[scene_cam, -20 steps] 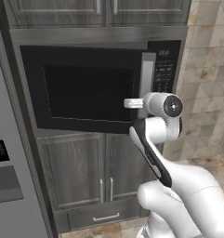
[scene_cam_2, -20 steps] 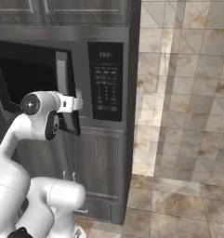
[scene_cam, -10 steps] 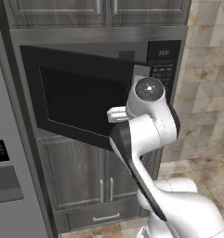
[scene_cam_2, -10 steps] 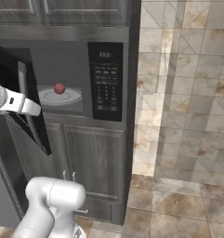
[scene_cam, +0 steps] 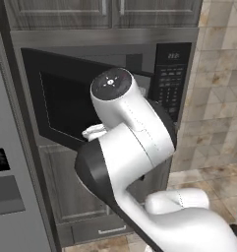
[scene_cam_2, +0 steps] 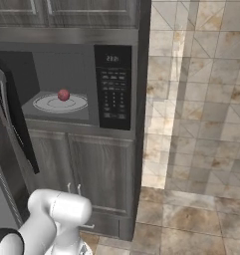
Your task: Open the microwave door.
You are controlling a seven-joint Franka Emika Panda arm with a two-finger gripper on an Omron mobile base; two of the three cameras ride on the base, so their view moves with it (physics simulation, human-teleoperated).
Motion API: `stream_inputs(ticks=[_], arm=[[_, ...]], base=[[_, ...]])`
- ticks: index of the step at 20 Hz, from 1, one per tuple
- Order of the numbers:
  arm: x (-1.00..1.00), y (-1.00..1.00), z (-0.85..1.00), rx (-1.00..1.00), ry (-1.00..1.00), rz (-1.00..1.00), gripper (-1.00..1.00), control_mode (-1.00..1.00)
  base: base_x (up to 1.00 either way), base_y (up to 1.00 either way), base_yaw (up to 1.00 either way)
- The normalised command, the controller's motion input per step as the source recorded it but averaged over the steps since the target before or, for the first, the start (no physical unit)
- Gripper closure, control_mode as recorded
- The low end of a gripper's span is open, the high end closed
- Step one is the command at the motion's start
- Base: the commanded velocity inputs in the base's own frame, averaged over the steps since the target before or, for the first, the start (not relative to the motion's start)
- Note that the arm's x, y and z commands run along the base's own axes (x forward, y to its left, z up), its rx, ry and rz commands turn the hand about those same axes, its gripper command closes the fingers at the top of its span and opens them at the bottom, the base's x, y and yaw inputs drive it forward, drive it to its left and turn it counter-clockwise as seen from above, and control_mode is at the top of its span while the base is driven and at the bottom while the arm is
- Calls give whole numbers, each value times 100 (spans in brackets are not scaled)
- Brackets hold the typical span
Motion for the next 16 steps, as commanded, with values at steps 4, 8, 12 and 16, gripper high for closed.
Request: stream_inputs(ticks=[4, 8, 12, 16], arm=[[-100, -82, -61, 1, -2, 2, -100, -100], [-41, -100, -38, 25, -2, 1, -100, -100], [21, -100, -3, 34, 1, 0, -100, -100], [69, -100, 0, 43, 9, 1, -100, -100]], base=[[0, 0, 0], [0, 0, 0], [0, 0, 0], [0, 0, 0]])
